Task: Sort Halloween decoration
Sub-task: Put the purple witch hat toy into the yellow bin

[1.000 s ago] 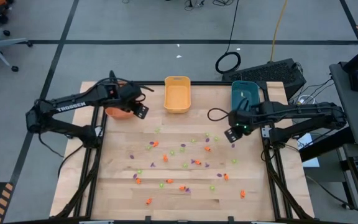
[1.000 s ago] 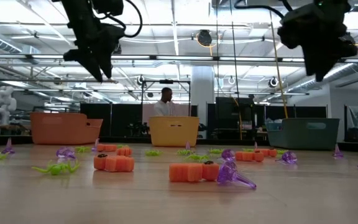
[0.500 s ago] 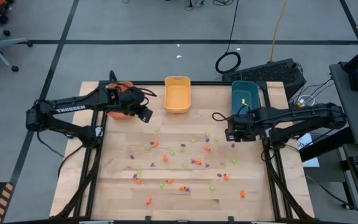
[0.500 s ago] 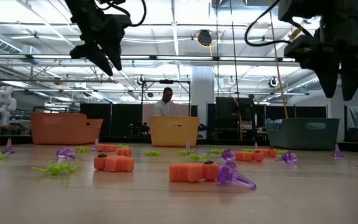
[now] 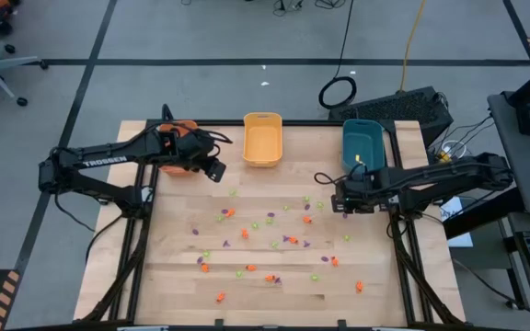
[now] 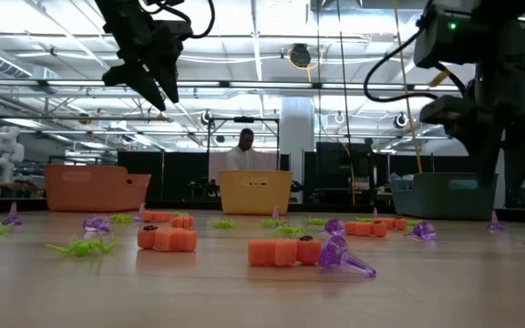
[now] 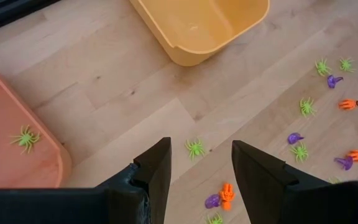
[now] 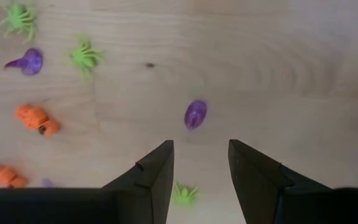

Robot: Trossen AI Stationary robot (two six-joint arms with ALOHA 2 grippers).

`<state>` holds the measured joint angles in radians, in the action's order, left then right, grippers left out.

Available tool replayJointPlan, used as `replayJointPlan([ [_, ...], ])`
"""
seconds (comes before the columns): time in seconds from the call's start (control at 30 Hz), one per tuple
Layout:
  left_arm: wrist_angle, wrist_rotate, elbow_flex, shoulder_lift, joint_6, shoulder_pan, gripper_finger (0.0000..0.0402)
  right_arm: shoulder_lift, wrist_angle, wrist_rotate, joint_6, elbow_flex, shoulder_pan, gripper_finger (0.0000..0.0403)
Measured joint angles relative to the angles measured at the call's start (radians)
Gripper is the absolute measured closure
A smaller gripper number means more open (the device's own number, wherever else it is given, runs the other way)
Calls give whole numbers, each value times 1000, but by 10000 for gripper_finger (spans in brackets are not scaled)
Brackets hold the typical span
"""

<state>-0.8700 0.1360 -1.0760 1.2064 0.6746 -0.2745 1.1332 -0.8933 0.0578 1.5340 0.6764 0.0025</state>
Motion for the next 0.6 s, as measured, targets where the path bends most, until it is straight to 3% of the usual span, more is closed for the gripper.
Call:
replayJointPlan([
  [0.6,0,3,0,0,0,0,234,46,66,-30,-17,-28,0,264],
])
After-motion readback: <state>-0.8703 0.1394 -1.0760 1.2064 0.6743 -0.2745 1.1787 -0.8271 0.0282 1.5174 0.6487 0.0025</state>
